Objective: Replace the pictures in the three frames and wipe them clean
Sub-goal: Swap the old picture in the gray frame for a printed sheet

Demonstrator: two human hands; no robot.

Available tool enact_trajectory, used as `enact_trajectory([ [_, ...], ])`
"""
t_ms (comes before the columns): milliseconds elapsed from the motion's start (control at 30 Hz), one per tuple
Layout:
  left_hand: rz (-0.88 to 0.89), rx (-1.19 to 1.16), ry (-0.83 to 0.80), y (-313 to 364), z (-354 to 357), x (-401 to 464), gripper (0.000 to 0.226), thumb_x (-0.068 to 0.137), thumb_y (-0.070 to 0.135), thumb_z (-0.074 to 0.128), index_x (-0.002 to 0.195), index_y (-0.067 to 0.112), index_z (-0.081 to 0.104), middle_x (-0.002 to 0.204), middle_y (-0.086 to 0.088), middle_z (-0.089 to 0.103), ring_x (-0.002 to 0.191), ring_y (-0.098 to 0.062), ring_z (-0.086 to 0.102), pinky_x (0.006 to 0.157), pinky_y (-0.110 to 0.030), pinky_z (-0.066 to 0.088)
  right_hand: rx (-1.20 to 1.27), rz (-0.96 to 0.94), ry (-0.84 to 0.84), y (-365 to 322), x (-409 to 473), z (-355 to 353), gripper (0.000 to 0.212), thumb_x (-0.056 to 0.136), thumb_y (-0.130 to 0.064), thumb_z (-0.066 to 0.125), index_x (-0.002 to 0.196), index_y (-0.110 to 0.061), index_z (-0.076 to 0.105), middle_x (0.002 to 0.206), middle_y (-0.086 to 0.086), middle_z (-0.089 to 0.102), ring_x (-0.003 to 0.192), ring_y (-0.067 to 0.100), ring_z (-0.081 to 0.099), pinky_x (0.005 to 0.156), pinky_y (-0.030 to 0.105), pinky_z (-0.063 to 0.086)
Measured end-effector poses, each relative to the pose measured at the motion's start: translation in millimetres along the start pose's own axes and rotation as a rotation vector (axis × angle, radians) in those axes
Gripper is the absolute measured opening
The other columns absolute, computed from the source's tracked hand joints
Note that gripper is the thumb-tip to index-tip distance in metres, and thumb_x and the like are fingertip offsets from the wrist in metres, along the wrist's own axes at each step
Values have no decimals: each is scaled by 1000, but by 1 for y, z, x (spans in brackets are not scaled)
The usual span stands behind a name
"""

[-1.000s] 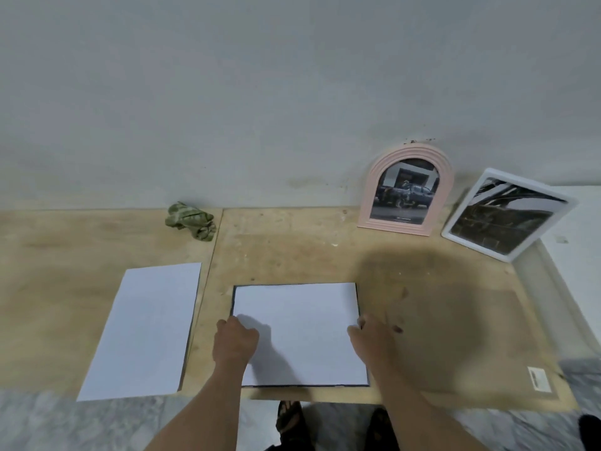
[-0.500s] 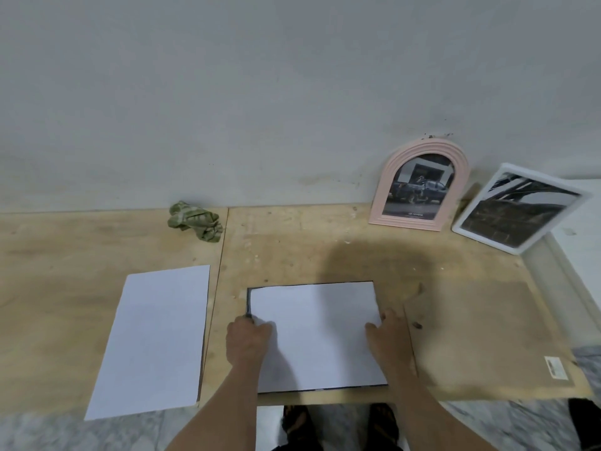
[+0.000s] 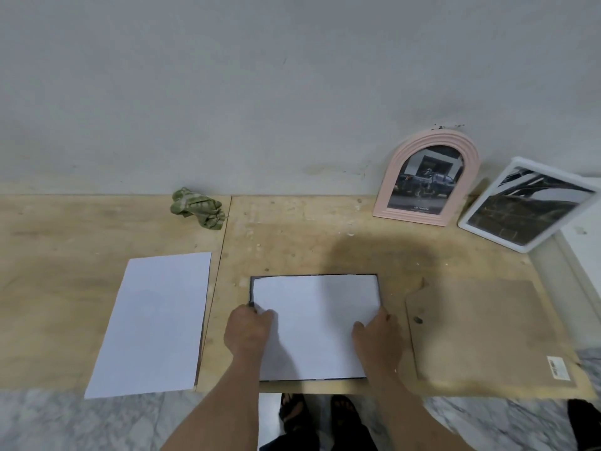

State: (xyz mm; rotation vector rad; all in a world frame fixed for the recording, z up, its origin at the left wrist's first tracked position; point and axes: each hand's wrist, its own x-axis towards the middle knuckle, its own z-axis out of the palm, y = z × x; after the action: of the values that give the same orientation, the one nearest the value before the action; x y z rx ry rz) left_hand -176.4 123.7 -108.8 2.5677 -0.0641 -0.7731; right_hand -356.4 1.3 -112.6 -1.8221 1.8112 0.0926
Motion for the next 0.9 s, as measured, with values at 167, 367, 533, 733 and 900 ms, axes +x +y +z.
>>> enact_trajectory([
  [167, 54, 120, -72, 9, 6, -9, 23, 84, 32, 61, 64, 24, 54, 73, 5, 60, 83, -25, 62, 88, -36, 49, 74, -26, -34, 7, 7, -8, 54, 87, -30, 56, 133, -5, 43, 127, 14, 53, 113, 32, 53, 89, 38, 46],
  [367, 50, -307, -21, 11, 8, -24, 19, 85, 22, 61, 71, 19, 50, 69, 0, 54, 74, -28, 50, 75, -36, 38, 155, -97, -183, 17, 17, -25, 60, 90, -34, 57, 140, -5, 41, 133, 15, 47, 120, 31, 49, 93, 35, 43],
  [533, -67, -775, -200, 11, -18, -35, 25, 87, 4, 69, 72, 10, 49, 77, -12, 65, 70, -25, 58, 66, -35, 48, 396, -26, -266, 22, 29, -37, 44, 81, -39, 62, 112, -7, 58, 103, 6, 62, 89, 25, 62, 73, 37, 53],
  [733, -192, -1031, -341, 0, -45, -41, 10, 93, 15, 65, 94, 6, 61, 104, -17, 75, 98, -39, 69, 86, -54, 56, 529, -25, -537, 17, 65, -42, 28, 73, -36, 70, 88, -13, 71, 99, 8, 72, 88, 26, 67, 84, 43, 55],
  [900, -229, -1086, -187, -20, -69, -43, 23, 89, 21, 71, 106, 6, 71, 101, -10, 76, 95, -33, 70, 75, -39, 55, 523, -161, -559, -41, 41, -87, 17, 89, -15, 64, 73, -14, 63, 80, 3, 62, 74, 21, 57, 67, 32, 45],
])
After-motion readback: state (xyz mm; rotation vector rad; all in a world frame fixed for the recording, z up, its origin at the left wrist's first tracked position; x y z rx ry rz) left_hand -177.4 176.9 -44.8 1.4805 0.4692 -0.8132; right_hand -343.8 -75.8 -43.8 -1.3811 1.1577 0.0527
